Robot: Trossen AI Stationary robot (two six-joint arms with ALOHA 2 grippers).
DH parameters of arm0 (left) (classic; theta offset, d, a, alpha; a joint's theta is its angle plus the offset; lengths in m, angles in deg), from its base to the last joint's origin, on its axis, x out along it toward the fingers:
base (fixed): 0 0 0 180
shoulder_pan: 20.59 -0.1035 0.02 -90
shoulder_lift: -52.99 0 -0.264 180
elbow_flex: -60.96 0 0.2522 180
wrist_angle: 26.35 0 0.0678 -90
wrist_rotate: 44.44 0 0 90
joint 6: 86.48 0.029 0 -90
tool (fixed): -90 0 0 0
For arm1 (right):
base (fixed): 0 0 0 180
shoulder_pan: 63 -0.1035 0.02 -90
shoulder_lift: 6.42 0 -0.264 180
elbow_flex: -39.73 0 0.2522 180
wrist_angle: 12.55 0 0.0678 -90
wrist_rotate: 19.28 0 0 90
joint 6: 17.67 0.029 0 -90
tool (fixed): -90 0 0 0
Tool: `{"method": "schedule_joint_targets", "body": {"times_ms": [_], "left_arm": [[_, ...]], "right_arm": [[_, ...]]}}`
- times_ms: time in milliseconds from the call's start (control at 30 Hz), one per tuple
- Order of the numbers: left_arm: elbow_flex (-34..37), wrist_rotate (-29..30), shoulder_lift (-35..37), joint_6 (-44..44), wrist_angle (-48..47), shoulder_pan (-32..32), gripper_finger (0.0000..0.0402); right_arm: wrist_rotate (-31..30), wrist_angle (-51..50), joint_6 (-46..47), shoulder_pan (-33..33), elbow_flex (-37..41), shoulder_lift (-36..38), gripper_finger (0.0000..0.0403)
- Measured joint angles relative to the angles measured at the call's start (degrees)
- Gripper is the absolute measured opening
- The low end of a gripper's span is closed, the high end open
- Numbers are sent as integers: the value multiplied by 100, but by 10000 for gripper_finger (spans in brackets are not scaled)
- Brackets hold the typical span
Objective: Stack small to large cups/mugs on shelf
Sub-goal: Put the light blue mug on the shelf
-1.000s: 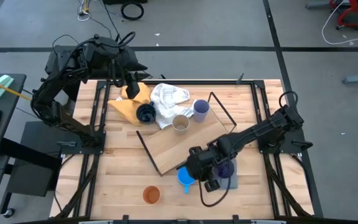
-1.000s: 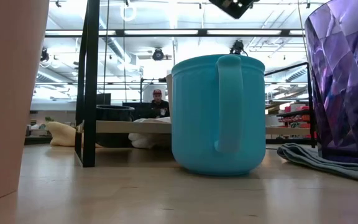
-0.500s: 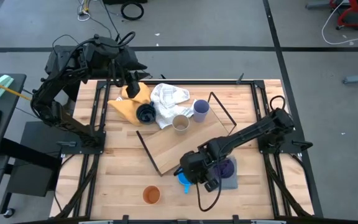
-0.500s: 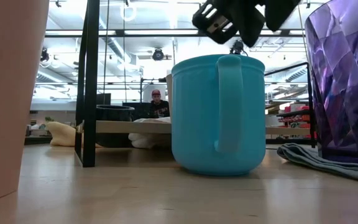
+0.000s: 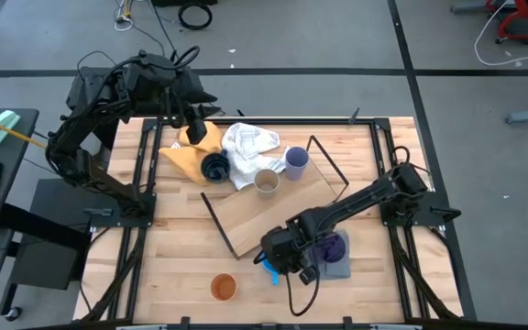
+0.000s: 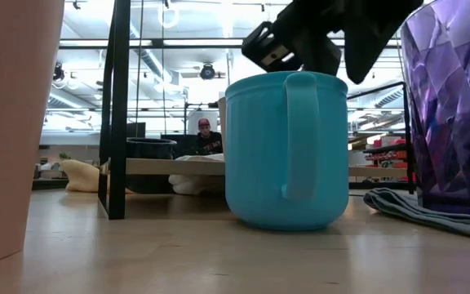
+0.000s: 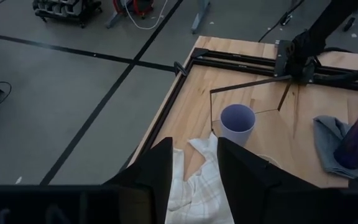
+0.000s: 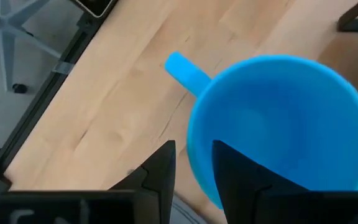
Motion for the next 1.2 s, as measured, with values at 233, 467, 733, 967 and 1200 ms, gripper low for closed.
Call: {"method": "schedule_joint_targets", "body": {"times_ms": [233,467,733,967,1200], "left_arm": [[0,2,0,0,7,0,140],[0,2,0,5,16,-1,135],[0,2,0,15,19,0,140],[0,2,0,13,16,0,136],[0,2,0,69,18,0,132]], "right_arm": [[4,117,-25,17,0,-92,112],[-28,347,16,16,-7,-130,112],[-36,468,60,16,-4,-292,112],[-36,537,64,17,0,-343,78],[-322,642,291,7,-15,-288,14]]}}
